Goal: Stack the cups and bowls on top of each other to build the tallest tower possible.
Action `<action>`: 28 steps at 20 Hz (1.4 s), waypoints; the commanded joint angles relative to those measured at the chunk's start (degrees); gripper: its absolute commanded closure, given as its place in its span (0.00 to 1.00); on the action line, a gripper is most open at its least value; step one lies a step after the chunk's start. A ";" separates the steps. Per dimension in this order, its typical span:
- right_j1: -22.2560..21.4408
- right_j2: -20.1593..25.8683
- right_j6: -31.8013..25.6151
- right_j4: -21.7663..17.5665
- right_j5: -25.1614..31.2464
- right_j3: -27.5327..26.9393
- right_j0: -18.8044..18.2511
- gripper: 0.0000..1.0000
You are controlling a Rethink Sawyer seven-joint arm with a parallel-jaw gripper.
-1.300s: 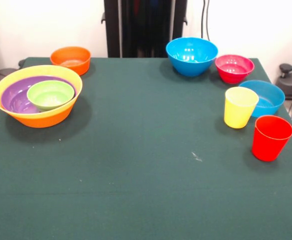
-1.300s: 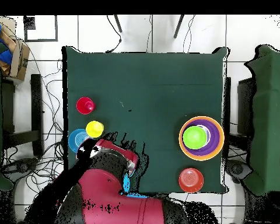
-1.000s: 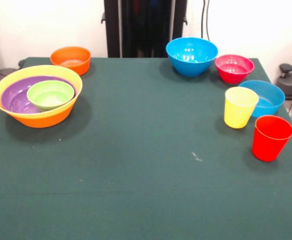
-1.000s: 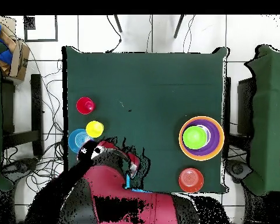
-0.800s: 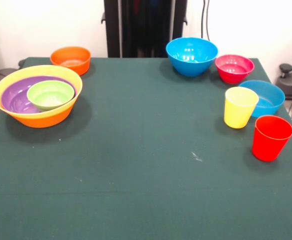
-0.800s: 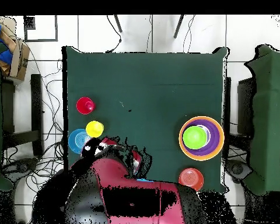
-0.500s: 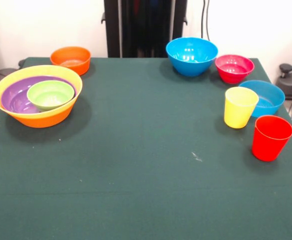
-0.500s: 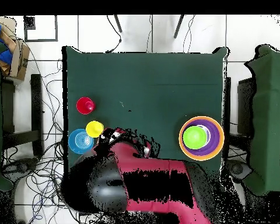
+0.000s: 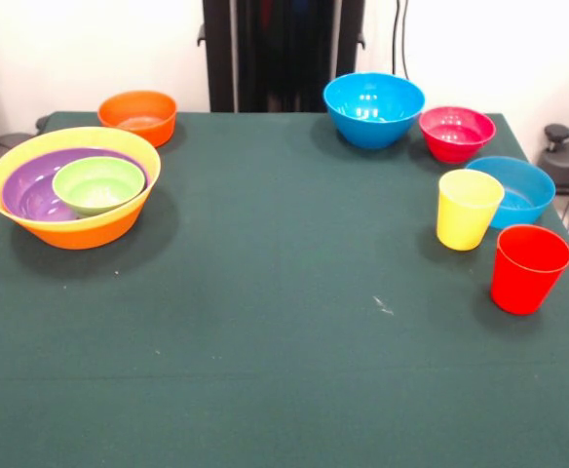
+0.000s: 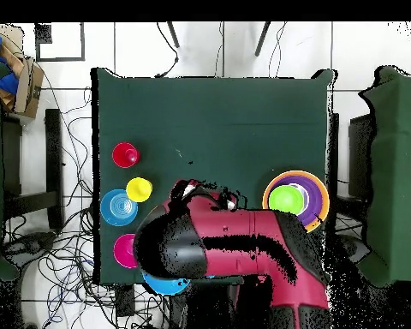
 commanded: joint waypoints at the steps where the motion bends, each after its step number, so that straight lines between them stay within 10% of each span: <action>1: 9.25 3.18 -5.61 -6.88 -4.89 2.34 0.91 0.00; 13: 20.57 -2.64 4.46 -14.64 -17.71 -3.41 6.42 0.00; 28: 23.59 -7.24 2.58 -12.03 -21.47 -6.63 11.00 0.00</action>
